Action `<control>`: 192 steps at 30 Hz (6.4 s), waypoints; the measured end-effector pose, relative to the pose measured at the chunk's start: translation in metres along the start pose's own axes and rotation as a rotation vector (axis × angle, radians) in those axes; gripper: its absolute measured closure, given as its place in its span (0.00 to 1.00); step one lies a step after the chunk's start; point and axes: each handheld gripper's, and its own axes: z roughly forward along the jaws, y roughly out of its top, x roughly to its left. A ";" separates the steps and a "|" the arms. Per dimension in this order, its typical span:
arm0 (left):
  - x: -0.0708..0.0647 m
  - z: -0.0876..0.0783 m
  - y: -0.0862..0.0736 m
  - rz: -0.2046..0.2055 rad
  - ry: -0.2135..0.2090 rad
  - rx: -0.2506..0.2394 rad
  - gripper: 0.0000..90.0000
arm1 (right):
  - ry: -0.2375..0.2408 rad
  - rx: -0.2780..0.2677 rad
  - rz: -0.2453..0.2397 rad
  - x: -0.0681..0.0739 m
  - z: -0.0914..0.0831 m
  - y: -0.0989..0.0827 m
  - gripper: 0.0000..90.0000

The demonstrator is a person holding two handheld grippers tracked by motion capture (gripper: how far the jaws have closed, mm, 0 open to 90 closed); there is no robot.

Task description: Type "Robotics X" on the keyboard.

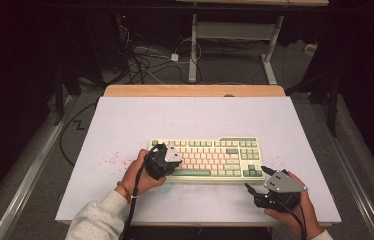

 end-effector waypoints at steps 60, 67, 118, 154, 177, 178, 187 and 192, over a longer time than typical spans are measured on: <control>0.029 -0.029 -0.019 -0.162 0.002 -0.163 0.93 | 0.013 0.007 -0.009 0.001 0.001 0.001 0.30; 0.024 -0.016 -0.016 -0.124 -0.033 -0.083 0.97 | 0.017 0.012 -0.011 0.002 0.002 0.000 0.30; 0.017 -0.017 -0.012 -0.081 0.022 -0.075 0.89 | 0.026 0.026 -0.028 0.004 0.003 0.000 0.30; -0.001 -0.029 -0.005 -0.044 0.077 -0.150 0.55 | 0.032 0.025 -0.031 0.004 0.003 0.000 0.30; -0.017 -0.031 -0.001 0.040 -0.025 -0.142 0.95 | 0.035 0.024 -0.031 0.004 0.002 0.000 0.30; -0.018 -0.030 -0.001 0.047 -0.027 -0.136 0.95 | 0.035 0.024 -0.030 0.004 0.002 0.000 0.30; -0.024 -0.026 0.001 0.075 -0.057 -0.122 0.98 | 0.032 0.022 -0.029 0.004 0.002 0.000 0.30; -0.027 -0.024 0.002 0.078 -0.069 -0.119 0.98 | 0.025 0.019 -0.025 0.003 0.002 0.000 0.29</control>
